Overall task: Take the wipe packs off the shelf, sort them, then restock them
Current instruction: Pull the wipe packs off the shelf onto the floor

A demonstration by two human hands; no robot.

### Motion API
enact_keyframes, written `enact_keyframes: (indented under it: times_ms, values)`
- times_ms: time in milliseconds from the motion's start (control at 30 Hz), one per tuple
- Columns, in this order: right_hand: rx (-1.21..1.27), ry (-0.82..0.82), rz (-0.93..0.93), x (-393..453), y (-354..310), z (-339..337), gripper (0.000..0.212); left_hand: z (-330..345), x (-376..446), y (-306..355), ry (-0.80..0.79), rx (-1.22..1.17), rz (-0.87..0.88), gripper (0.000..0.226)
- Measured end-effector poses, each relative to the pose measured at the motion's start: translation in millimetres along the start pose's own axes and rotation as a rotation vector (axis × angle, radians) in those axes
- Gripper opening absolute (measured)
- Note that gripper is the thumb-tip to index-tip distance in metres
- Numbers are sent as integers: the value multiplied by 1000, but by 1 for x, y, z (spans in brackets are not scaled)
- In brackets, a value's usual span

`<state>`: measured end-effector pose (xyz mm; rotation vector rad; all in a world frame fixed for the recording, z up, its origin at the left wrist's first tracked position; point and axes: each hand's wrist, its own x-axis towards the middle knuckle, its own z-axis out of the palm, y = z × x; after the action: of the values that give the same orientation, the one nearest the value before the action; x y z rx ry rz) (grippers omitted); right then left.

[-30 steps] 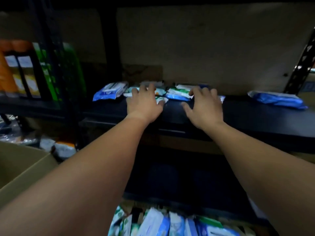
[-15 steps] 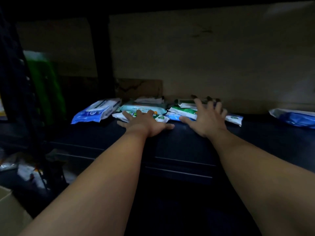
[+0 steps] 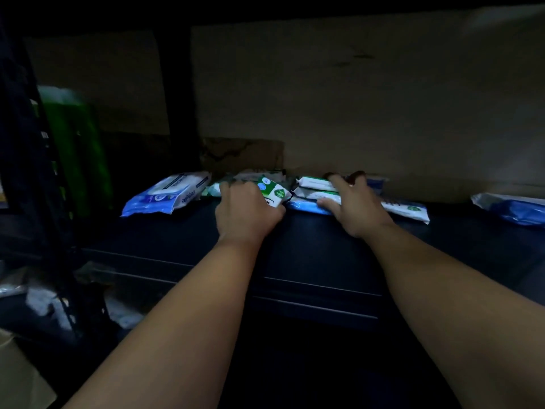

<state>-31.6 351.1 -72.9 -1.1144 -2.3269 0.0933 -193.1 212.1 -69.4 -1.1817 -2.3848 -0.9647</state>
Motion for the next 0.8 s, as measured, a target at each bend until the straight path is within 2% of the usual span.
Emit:
enact_keyframes:
  times_ms: [133, 233, 367, 633, 800]
  values:
    - [55, 34, -2, -2, -2, -1, 48, -2, 3, -2, 100, 1, 95, 59]
    - [65, 53, -12, -4, -4, -1, 46, 0, 5, -6, 57, -41, 21, 69]
    - [33, 62, -21, -3, -5, -2, 46, 0, 6, -7, 43, -115, -27, 62]
    - [49, 264, -32, -14, -7, -14, 49, -16, 3, -5, 110, -108, 184, 52]
    - [93, 365, -89, -33, -18, -50, 47, -54, 2, 0, 154, -139, 231, 61]
